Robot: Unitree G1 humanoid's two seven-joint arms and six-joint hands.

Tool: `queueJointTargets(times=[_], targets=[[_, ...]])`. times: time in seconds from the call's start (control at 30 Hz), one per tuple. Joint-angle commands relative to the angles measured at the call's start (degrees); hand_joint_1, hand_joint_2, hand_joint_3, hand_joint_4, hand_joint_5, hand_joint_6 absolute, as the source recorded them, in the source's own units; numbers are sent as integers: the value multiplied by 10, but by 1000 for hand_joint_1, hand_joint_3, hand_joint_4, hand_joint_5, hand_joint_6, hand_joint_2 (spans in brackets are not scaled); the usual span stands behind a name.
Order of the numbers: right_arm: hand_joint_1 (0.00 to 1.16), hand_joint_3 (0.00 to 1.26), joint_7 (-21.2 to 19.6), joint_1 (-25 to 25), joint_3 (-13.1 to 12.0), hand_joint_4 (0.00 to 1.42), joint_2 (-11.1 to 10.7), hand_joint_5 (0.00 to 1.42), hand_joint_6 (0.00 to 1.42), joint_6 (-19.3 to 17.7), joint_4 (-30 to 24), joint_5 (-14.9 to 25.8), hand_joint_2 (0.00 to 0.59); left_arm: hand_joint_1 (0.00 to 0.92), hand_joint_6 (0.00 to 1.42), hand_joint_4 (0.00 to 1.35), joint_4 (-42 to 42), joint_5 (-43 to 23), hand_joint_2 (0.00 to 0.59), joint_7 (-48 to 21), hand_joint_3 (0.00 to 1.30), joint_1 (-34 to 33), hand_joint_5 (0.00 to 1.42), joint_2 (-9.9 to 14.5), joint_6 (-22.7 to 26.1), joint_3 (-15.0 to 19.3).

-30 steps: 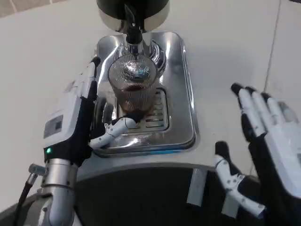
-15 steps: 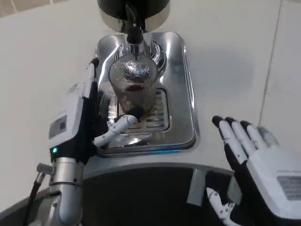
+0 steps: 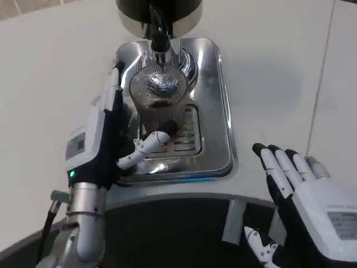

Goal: Grasp the cup under the faucet to collect the drink, then remove the cup.

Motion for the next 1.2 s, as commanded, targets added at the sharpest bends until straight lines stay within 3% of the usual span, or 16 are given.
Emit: queueJointTargets(times=[0.03, 0.47, 0.63, 0.97, 1.2], targets=[[455, 0, 8, 6, 10, 0, 14, 0, 0, 5, 2, -4, 557, 164, 166, 0, 26, -2, 44, 6, 0, -18, 185, -3, -1, -8], [282, 0, 19, 13, 18, 0, 37, 0, 0, 14, 3, -6, 496, 330, 276, 27, 56, -15, 59, -4, 37, -50, 280, -9, -3, -12], [270, 0, 27, 3, 20, 0, 43, 0, 0, 18, 8, -8, 495, 345, 420, 112, 59, -29, 54, -16, 105, -51, 376, -11, -8, -16], [260, 0, 35, -13, 16, 0, 50, 0, 0, 31, 14, -5, 498, 358, 473, 132, 78, -26, 48, -16, 126, -66, 428, -23, -8, -25], [227, 0, 40, -24, 7, 0, 50, 0, 0, 42, 16, 4, 492, 465, 611, 184, 87, -20, 52, -17, 165, -73, 512, -31, -5, -35]])
